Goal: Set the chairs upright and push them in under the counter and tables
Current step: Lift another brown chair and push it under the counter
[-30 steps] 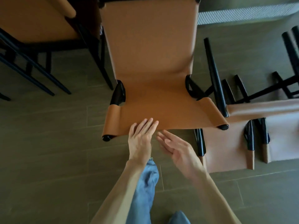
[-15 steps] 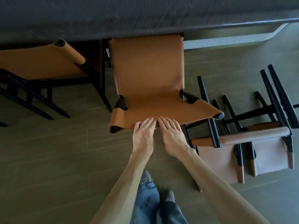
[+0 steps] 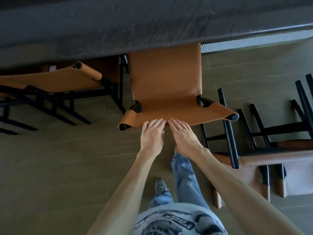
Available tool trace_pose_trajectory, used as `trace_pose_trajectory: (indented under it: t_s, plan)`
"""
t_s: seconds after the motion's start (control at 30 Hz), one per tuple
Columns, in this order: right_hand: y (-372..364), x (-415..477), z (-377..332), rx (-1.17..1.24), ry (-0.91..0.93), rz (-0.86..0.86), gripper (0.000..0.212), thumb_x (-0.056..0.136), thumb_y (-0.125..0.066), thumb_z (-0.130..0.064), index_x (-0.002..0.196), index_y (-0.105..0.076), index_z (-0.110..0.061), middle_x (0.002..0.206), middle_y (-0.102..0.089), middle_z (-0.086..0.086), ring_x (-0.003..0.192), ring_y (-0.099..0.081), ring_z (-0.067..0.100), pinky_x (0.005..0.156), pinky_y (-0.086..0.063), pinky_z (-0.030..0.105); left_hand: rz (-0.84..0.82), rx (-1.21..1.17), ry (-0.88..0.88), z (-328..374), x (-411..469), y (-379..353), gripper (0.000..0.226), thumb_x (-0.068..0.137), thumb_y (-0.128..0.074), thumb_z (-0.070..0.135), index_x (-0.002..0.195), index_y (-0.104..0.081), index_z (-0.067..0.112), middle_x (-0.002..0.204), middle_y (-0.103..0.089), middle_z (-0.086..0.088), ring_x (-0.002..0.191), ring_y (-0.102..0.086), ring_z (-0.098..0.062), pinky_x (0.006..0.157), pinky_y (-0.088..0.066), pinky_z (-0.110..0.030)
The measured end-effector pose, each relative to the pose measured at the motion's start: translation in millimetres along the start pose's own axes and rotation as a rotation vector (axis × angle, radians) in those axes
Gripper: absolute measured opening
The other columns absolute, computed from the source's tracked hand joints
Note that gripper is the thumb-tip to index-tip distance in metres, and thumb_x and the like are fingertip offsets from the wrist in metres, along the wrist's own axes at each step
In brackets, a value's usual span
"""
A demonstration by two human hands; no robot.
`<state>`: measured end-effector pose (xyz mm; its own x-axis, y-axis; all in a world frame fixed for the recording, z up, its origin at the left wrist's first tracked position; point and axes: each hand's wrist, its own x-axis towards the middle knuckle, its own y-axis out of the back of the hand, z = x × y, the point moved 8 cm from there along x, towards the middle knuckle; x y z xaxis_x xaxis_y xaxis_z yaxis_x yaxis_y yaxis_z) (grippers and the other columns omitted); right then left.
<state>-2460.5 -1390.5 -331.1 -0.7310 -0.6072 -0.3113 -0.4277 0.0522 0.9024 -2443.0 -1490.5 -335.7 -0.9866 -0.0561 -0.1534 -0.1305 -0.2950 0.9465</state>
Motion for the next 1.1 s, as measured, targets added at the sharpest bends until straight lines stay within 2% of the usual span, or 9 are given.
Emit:
trace_pose_trajectory:
  t_s: [0.27, 0.5, 0.9, 1.1]
  plan:
    - [40.4, 45.8, 12.5, -0.007, 0.093, -0.027, 0.093, 0.078, -0.067, -0.009, 0.152, -0.01, -0.004, 0.16, -0.015, 0.013, 0.147, -0.012, 0.026, 0.12, -0.009, 0.038, -0.026, 0.071, 0.124, -5.1, 53.0, 22.6, 0.055, 0.092, -0.058, 0.014, 0.144, -0.043, 0.02, 0.148, -0.046, 0.005, 0.139, -0.033, -0.014, 0.118, -0.015, -0.04]
    - [72.7, 95.1, 28.5, -0.056, 0.123, -0.058, 0.093, 0.081, -0.067, -0.015, 0.152, -0.008, -0.003, 0.16, -0.012, 0.014, 0.147, -0.011, 0.027, 0.12, -0.009, 0.037, -0.056, 0.075, 0.163, -13.7, 110.9, 39.0, 0.053, 0.094, -0.054, 0.015, 0.145, -0.042, 0.025, 0.149, -0.044, 0.008, 0.141, -0.031, -0.011, 0.119, -0.012, -0.039]
    - [103.9, 167.5, 45.6, -0.112, 0.085, -0.089, 0.096, 0.076, -0.075, -0.024, 0.152, -0.017, -0.007, 0.159, -0.021, 0.011, 0.146, -0.019, 0.025, 0.118, -0.011, 0.035, -0.048, 0.049, 0.089, -30.5, 182.8, 63.2, 0.052, 0.095, -0.055, 0.017, 0.144, -0.043, 0.026, 0.148, -0.046, 0.007, 0.139, -0.034, -0.011, 0.118, -0.018, -0.039]
    - [110.6, 183.8, 49.4, -0.105, 0.068, -0.09, 0.09, 0.078, -0.069, -0.022, 0.151, -0.018, -0.005, 0.157, -0.023, 0.013, 0.145, -0.02, 0.025, 0.12, -0.014, 0.037, -0.04, 0.065, 0.058, -35.7, 203.6, 72.4, 0.049, 0.094, -0.054, 0.016, 0.141, -0.048, 0.027, 0.143, -0.051, 0.009, 0.134, -0.04, -0.011, 0.113, -0.023, -0.034]
